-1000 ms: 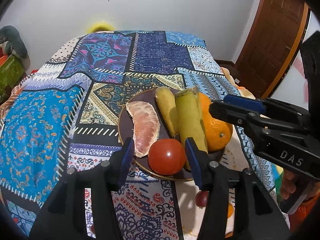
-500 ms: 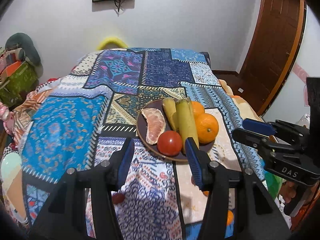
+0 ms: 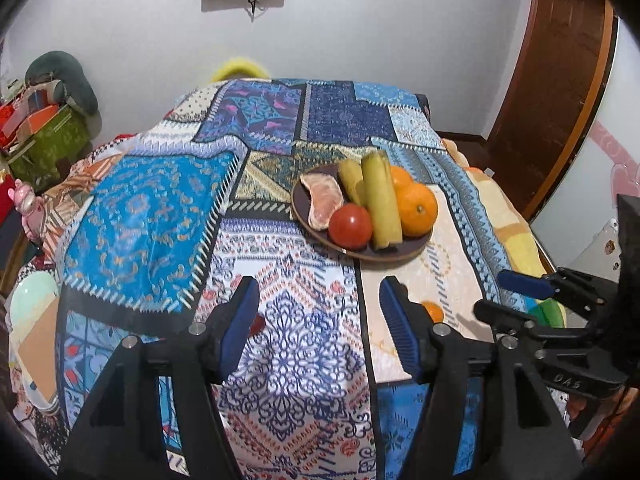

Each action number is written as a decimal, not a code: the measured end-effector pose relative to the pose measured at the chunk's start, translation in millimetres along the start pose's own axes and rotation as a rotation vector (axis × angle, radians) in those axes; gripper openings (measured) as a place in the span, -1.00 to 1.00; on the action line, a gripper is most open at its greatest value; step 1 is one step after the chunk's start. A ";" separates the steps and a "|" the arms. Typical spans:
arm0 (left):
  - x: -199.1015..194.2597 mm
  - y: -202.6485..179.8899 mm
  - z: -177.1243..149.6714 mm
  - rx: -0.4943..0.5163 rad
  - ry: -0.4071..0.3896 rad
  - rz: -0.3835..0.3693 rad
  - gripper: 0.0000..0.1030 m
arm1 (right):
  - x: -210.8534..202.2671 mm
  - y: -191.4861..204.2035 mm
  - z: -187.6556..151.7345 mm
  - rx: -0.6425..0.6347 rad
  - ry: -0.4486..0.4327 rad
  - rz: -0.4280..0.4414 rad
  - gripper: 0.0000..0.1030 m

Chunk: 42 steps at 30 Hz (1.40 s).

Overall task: Organize fruits
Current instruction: 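Grasp a small orange with the left tool while the right tool grasps another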

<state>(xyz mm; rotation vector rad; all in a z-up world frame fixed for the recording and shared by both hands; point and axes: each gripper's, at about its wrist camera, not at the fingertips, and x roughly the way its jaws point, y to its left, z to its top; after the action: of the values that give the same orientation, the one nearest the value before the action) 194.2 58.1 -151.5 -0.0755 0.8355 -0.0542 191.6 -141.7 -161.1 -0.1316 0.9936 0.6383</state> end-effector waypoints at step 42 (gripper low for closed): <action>42.5 -89.5 -63.0 0.106 0.210 -0.133 0.21 | -42.2 -35.2 -39.1 0.089 -0.024 -0.042 -0.38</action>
<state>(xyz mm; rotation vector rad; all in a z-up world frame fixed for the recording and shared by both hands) 174.3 -37.1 -217.1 -0.0260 1.0355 -0.2348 166.3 -203.9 -154.7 -0.0656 0.9920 0.5555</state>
